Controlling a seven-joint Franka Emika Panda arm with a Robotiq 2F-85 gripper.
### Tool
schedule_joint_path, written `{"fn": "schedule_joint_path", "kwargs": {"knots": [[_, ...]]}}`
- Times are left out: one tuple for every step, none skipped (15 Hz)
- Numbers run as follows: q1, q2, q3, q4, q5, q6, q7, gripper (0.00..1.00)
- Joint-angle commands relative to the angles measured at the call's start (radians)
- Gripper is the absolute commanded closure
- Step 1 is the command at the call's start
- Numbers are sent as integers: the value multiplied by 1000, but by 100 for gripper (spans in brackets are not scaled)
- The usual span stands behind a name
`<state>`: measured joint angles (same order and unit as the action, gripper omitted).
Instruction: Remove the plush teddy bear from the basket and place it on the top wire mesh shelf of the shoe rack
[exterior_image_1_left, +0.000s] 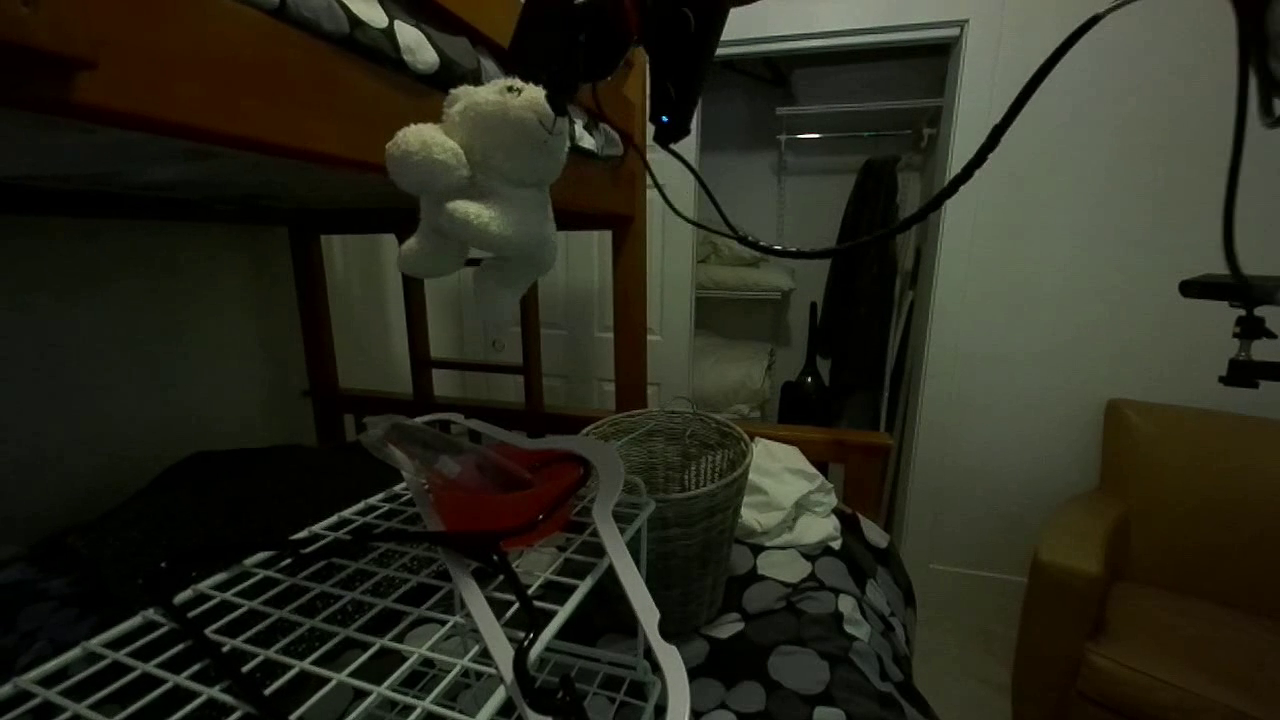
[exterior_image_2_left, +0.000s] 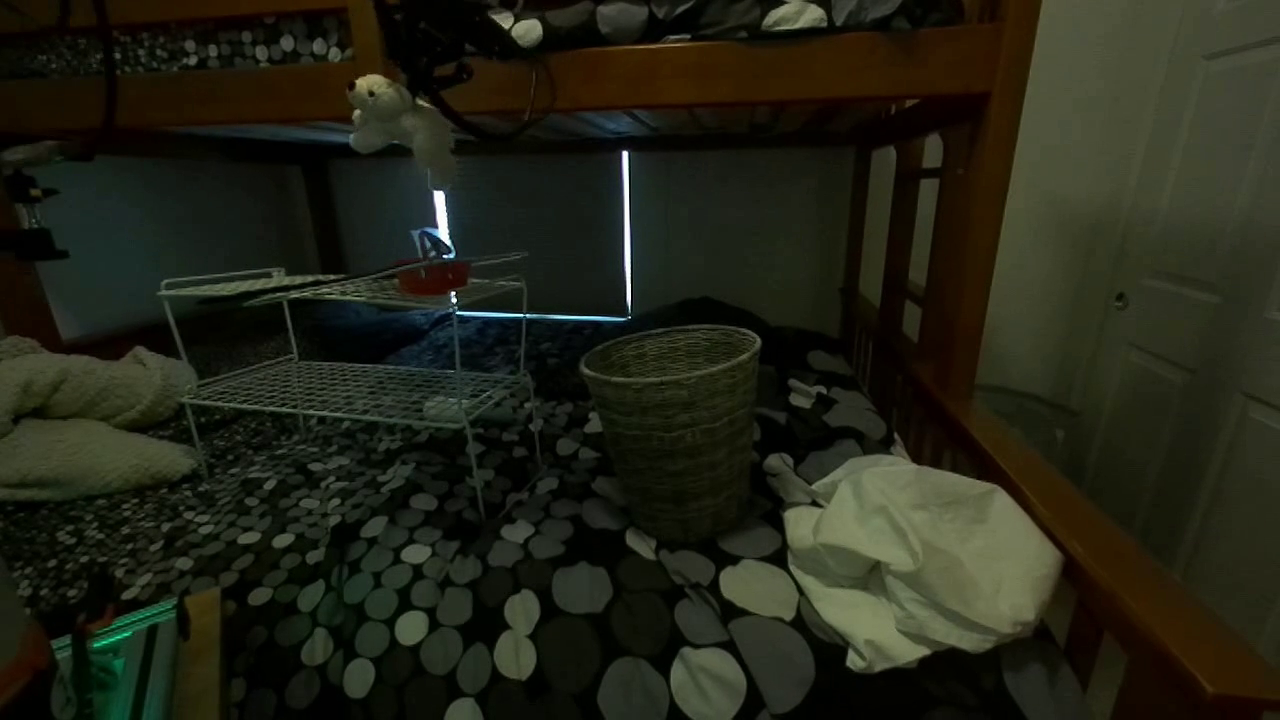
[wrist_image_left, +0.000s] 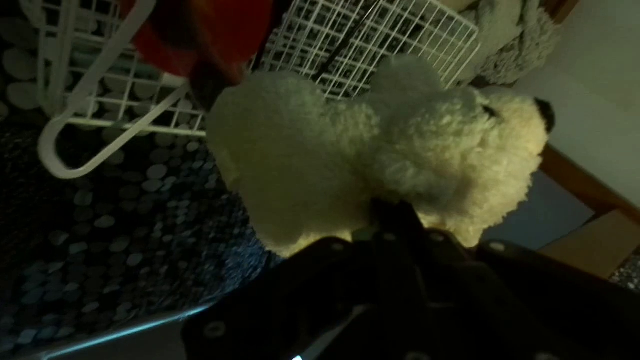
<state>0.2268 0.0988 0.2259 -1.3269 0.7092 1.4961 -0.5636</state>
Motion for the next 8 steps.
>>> {"fn": "schedule_joint_path", "kwargs": {"knots": [[38, 157, 51, 226, -28, -193, 107, 99], [49, 178, 65, 267, -26, -245, 141, 99], [61, 202, 78, 310, -30, -296, 172, 99], [76, 223, 88, 353, -38, -330, 199, 99], [95, 241, 96, 395, -57, -356, 224, 99], [121, 258, 102, 432, -98, -361, 235, 99], [141, 274, 108, 471, -128, -366, 246, 99], [163, 284, 110, 511, -161, -316, 246, 99]]}}
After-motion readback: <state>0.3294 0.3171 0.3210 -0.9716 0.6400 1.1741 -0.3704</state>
